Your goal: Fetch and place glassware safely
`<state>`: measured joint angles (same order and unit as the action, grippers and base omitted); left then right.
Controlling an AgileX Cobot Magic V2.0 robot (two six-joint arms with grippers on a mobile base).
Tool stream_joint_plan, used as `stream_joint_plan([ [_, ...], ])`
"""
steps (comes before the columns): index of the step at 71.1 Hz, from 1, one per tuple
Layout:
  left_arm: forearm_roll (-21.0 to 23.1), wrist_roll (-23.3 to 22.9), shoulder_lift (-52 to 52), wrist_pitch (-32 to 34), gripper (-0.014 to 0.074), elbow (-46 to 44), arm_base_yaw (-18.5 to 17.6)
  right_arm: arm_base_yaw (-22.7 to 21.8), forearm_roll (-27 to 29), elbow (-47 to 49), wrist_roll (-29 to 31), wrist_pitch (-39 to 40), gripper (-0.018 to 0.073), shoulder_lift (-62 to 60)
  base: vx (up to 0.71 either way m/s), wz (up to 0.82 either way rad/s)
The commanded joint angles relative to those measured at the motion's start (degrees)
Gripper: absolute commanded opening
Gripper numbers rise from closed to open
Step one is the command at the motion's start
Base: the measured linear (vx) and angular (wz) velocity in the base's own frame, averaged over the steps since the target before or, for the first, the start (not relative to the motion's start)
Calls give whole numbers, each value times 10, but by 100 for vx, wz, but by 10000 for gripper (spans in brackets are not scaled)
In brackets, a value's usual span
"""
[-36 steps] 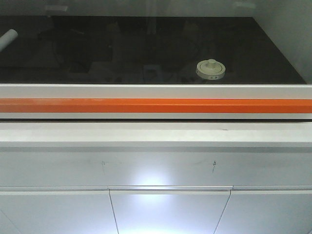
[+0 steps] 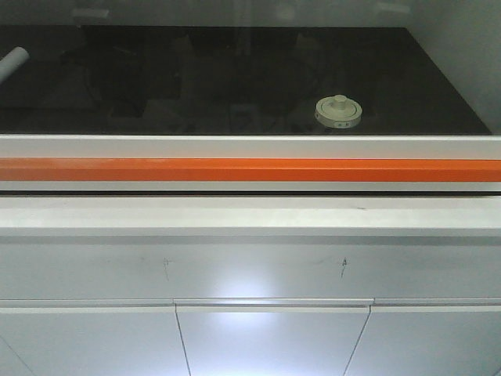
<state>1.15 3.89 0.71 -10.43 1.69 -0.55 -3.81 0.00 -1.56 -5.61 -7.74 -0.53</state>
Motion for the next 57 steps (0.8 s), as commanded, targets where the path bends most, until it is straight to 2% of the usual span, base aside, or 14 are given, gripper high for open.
stream_joint_plan([
  [1,5,-4,6,42,-7,16,-3,-4,-4,-11,4,44,-3,-7,0,0],
  [57,5,-4,6,56,-7,16,-3,-4,-7,-10,7,57,-3,-7,0,0],
])
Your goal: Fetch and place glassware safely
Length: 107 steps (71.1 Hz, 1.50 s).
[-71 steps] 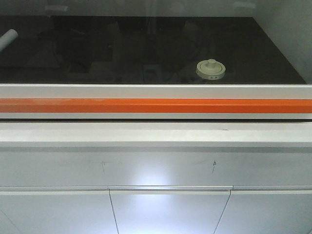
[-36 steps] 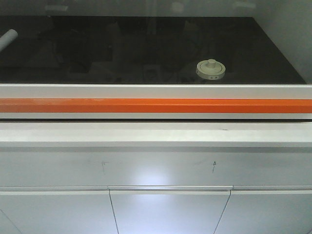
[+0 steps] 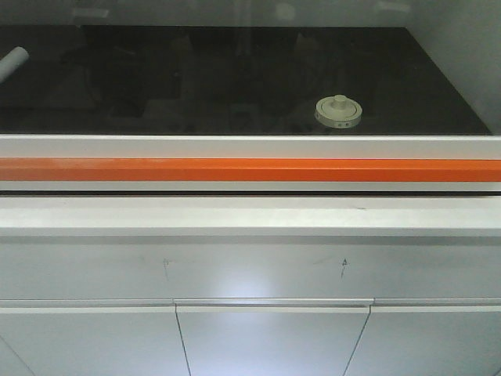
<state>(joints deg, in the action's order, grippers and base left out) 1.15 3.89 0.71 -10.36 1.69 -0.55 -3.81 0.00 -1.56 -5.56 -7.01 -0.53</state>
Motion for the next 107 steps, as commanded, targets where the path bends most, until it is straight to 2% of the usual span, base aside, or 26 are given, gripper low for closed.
stream_joint_plan([
  [1,5,-4,6,57,-7,16,-3,-4,-7,-10,6,50,-3,-7,0,0],
  [13,5,-6,6,100,-7,16,-3,-4,-6,-10,6,70,-3,-7,0,0],
  [18,6,-7,6,158,-7,14,-3,-4,-6,-10,6,97,-3,-7,0,0],
  [27,6,-44,6,280,-7,-2,-3,-4,-4,-7,6,192,-3,-7,0,0],
  [32,6,-51,6,304,-7,-25,-3,-4,0,10,6,239,-3,-7,0,0],
  [45,5,-49,-52,263,-7,-178,-3,-4,0,127,18,224,-3,38,0,0],
  [59,4,-44,-209,199,-7,-383,-3,-4,0,308,20,182,-3,175,0,0],
  [71,4,-30,-337,190,-7,-504,-3,-4,0,455,20,167,-3,312,0,0],
  [80,4,-30,-394,188,-7,-538,-3,-4,-4,522,20,165,-3,392,0,0],
  [88,4,-30,-433,177,-7,-542,-3,-4,-4,537,20,158,-3,439,0,0],
  [93,4,-30,-451,150,-7,-542,-3,-4,-4,537,20,131,-3,458,0,0],
  [101,3,-30,-471,86,-7,-542,-3,-4,0,535,19,40,-3,473,0,0],
  [107,1,-30,-480,51,-7,-540,-3,-4,0,512,19,35,-3,471,0,0],
])
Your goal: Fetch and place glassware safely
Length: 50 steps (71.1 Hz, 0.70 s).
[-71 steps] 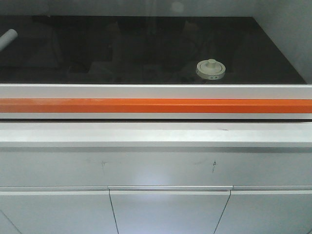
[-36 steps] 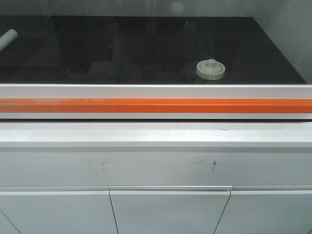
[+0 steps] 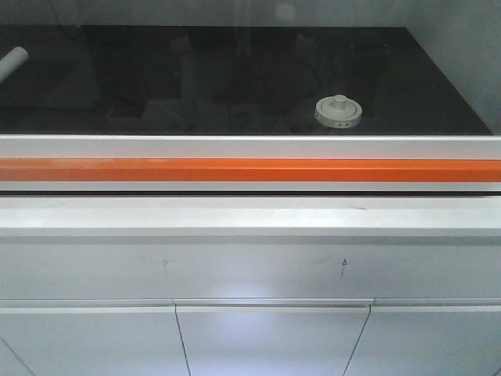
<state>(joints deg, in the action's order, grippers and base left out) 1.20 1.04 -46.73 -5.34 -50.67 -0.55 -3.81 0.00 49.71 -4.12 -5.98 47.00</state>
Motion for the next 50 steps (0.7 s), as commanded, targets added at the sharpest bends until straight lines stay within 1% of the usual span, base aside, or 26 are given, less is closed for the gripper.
stream_joint_plan([
  [1,0,-1,-6,1,-7,-14,-3,-4,0,-7,4,30,-3,-6,0,0],
  [6,0,-1,-6,19,-7,9,-3,-4,0,-53,4,74,-3,-19,0,0],
  [12,-1,11,6,71,-7,54,-3,-4,0,-118,4,134,-3,-41,0,0],
  [17,0,27,21,131,-7,105,-3,-4,0,-167,4,183,-3,-55,0,0],
  [18,0,29,24,151,-7,115,-3,-4,0,-177,4,192,-3,-57,0,0],
  [25,0,29,43,248,-7,188,-3,-4,-8,-239,4,247,-3,-67,0,0],
  [27,0,29,45,266,-7,207,-3,-4,-11,-249,4,262,-3,-67,0,0],
  [30,-1,29,49,300,-7,234,-3,-4,-20,-272,4,274,-2,-67,0,0],
  [39,0,29,47,369,-7,317,-3,-4,-66,-328,2,338,-1,-67,0,0],
  [44,0,28,46,392,-7,353,-3,-4,-93,-357,0,371,-1,-67,0,0],
  [50,0,27,32,408,-7,381,-3,-4,-115,-372,0,379,-1,-61,0,0],
])
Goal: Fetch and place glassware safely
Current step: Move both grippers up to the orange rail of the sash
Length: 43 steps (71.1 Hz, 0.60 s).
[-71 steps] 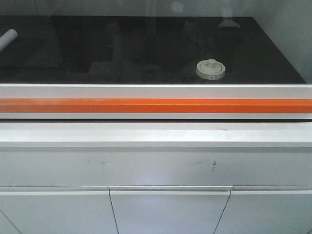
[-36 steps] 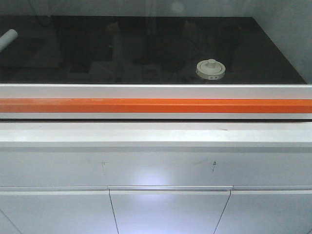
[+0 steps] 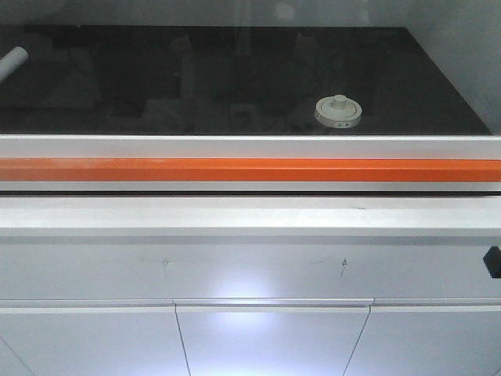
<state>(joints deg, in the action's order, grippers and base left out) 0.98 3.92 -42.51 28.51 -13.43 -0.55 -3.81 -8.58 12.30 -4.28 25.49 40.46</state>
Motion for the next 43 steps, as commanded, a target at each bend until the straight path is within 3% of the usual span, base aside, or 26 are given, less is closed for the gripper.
stream_joint_plan([
  [1,2,-2,-13,70,-7,11,-4,-4,-31,0,1,64,-1,6,0,0],
  [21,6,-1,-66,131,-7,27,-23,-4,-52,-3,2,135,-1,109,0,0],
  [43,6,-2,-184,256,-7,24,-23,-4,-52,-3,4,328,-1,284,0,0],
])
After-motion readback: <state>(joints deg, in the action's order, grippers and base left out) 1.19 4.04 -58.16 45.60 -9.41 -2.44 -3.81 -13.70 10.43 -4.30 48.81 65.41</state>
